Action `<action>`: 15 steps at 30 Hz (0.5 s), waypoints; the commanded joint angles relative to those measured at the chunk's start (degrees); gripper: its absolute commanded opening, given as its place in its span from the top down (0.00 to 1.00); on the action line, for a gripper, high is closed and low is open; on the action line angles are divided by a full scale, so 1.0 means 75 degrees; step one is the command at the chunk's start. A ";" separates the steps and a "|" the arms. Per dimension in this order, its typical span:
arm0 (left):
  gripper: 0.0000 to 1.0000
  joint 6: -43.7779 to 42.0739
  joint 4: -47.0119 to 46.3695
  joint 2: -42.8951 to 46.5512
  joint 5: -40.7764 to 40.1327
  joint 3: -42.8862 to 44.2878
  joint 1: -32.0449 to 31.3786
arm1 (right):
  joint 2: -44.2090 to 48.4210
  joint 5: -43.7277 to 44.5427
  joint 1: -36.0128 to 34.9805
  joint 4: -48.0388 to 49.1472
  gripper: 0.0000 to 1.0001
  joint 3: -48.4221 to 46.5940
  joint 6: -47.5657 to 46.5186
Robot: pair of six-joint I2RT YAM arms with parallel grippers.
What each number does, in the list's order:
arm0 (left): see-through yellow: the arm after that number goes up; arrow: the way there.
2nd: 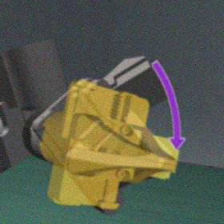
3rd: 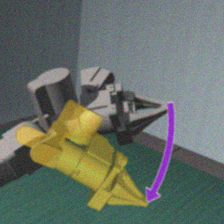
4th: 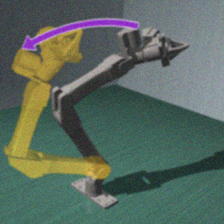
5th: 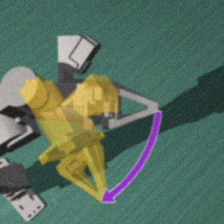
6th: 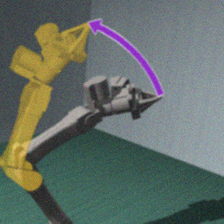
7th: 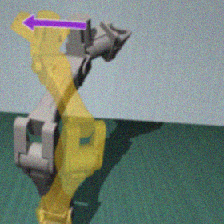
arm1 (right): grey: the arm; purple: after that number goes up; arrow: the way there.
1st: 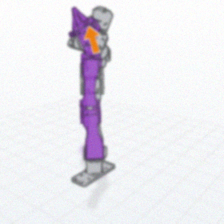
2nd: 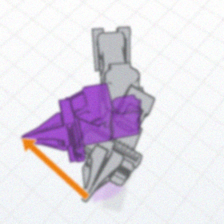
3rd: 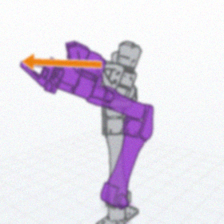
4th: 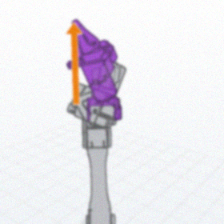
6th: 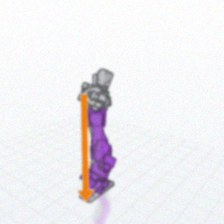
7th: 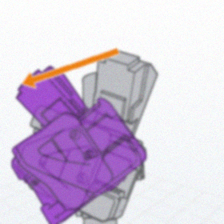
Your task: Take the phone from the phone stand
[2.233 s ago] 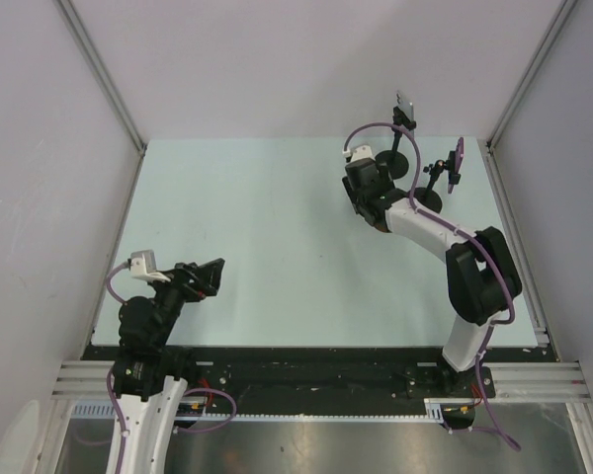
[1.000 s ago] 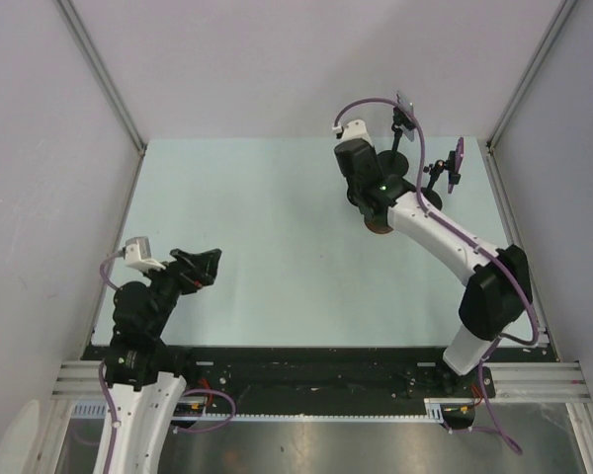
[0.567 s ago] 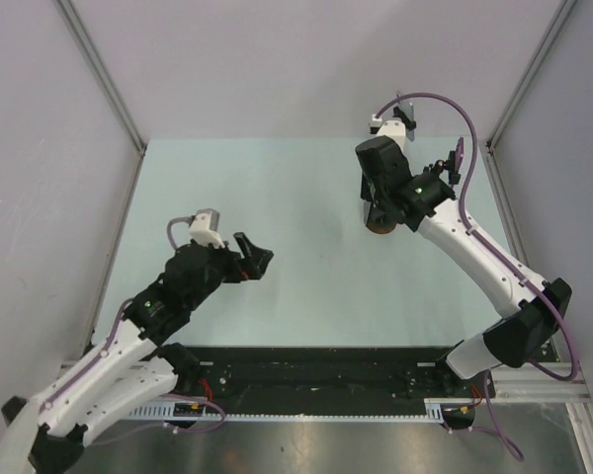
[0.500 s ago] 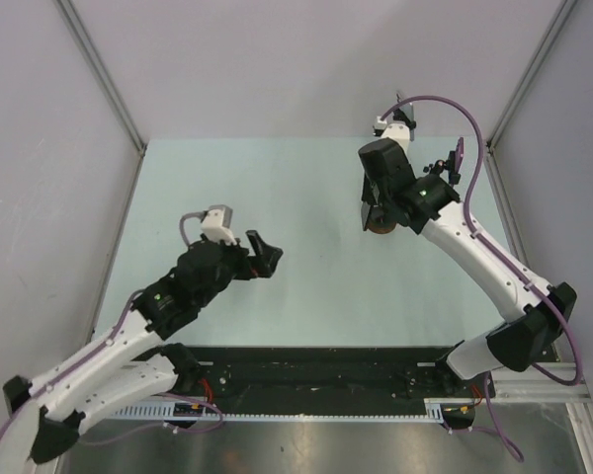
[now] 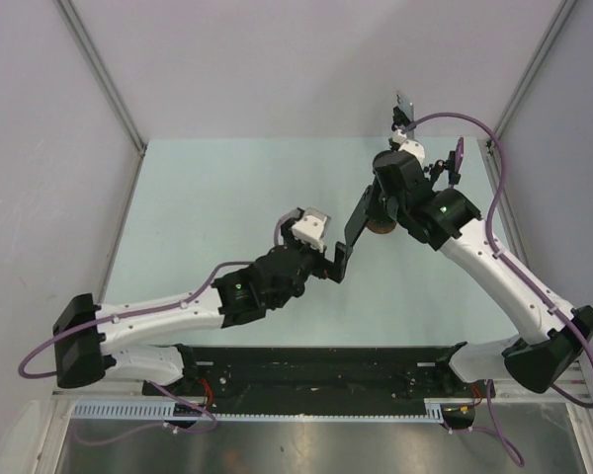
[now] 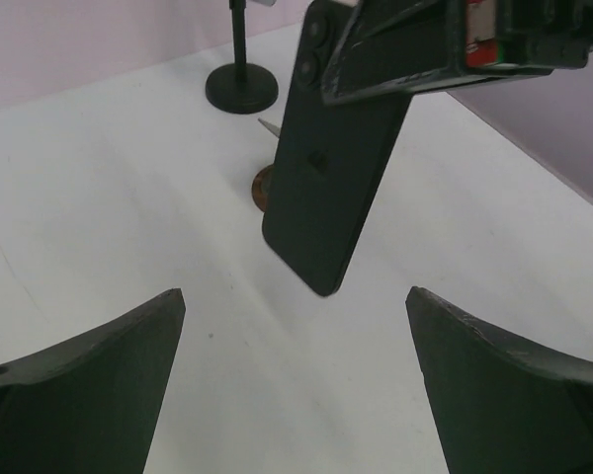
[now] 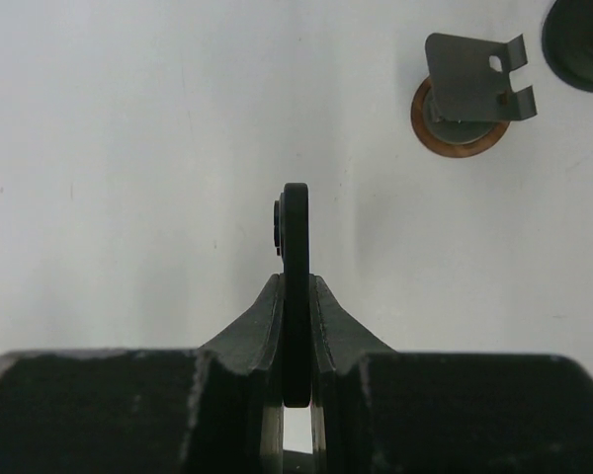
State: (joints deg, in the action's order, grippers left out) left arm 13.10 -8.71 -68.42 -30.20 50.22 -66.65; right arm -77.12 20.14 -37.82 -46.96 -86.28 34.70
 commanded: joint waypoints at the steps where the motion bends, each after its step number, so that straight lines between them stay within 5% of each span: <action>1: 0.00 -0.1673 -0.1275 -0.0649 -0.0708 0.0605 -0.0440 | 0.0532 -0.0423 -0.0031 0.0249 1.00 0.0066 0.0576; 10: 0.05 -0.3528 -0.2061 -0.2066 -0.1902 0.1133 -0.0992 | 0.0966 -0.0775 -0.0031 0.0331 1.00 0.0359 0.1268; 15: 0.16 -0.4054 -0.2622 -0.2443 -0.2278 0.1027 -0.0992 | 0.1166 -0.0881 -0.0031 0.0296 1.00 0.0488 0.1525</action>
State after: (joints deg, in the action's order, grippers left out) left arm -9.61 -21.80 -85.52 -42.52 56.73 -74.02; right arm -71.16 14.68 -37.82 -47.31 -82.43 42.48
